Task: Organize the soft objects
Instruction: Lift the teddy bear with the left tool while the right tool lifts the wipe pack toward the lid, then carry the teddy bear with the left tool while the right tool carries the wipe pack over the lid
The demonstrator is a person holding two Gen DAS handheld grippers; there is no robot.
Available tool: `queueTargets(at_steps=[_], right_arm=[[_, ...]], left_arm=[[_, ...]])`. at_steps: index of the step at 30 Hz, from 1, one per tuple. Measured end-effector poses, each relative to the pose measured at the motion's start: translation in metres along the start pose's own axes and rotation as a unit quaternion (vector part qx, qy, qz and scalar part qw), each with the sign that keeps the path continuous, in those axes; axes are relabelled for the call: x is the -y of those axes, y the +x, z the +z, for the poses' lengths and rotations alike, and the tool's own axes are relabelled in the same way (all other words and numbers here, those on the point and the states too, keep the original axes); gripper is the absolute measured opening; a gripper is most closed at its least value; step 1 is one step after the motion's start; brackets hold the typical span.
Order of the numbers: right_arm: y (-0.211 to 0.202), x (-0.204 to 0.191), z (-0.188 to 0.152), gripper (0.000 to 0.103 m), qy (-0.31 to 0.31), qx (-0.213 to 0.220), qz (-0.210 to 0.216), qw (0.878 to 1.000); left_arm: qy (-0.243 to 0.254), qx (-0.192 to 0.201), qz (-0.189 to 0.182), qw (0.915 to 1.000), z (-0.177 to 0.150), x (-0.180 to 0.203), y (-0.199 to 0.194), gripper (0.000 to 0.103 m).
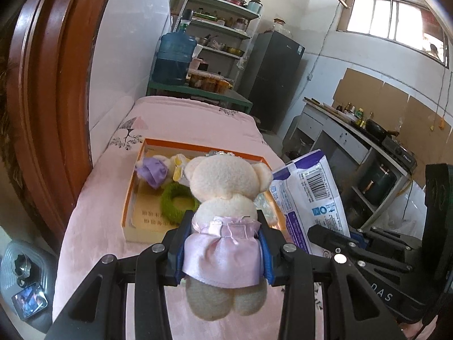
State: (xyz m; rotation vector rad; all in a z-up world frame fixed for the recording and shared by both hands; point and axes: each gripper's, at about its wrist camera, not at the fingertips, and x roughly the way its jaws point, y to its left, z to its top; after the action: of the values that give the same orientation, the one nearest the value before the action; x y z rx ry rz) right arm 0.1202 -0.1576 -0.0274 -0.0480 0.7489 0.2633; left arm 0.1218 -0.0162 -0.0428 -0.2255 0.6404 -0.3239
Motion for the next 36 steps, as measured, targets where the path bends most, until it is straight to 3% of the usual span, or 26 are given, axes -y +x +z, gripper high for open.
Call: queueTargets(at_steps=[27,36], right_arm=[[0.041,0.023,0.041,0.013,0.014,0.019,0.000,1.000],[0.052,0.039,0.053,0.013,0.019,0.026,-0.024,0.999]], left_arm=[[0.013,0.007,0.007,0.9999,0.043,-0.011,0.047,0.041],[0.008,0.009,0.006,0.9999,0.058,-0.019,0.066,0.041]])
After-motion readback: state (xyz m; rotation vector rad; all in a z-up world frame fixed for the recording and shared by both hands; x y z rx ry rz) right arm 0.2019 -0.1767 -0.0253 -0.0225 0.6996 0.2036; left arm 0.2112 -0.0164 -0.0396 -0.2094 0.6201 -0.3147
